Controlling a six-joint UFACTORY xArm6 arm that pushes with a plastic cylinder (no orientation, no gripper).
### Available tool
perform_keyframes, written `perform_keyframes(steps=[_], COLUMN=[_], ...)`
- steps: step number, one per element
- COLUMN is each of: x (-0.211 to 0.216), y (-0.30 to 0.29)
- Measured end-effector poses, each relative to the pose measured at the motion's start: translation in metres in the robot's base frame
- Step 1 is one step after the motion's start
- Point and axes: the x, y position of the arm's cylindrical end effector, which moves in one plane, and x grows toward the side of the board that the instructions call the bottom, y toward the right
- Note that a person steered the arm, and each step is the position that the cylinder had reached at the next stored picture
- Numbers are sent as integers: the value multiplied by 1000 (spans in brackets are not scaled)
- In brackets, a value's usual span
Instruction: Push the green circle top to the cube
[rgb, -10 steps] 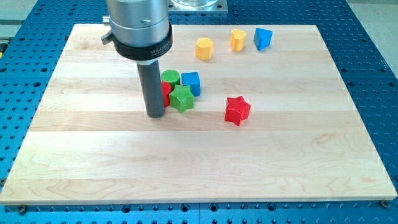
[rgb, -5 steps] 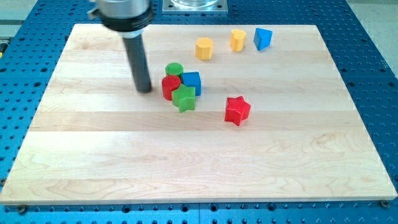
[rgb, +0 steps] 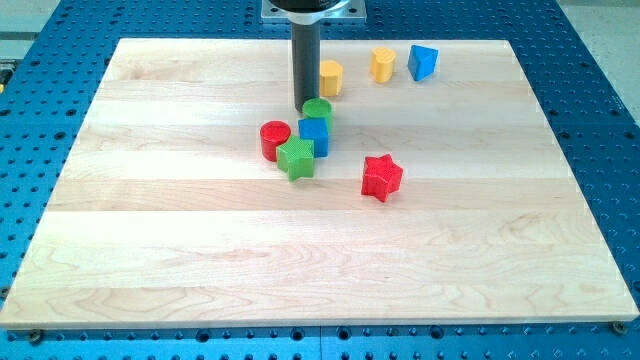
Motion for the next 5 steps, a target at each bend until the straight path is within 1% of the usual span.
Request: perform_keyframes(steps=[2, 4, 5], x=[10, 18, 18], y=[86, 22, 8])
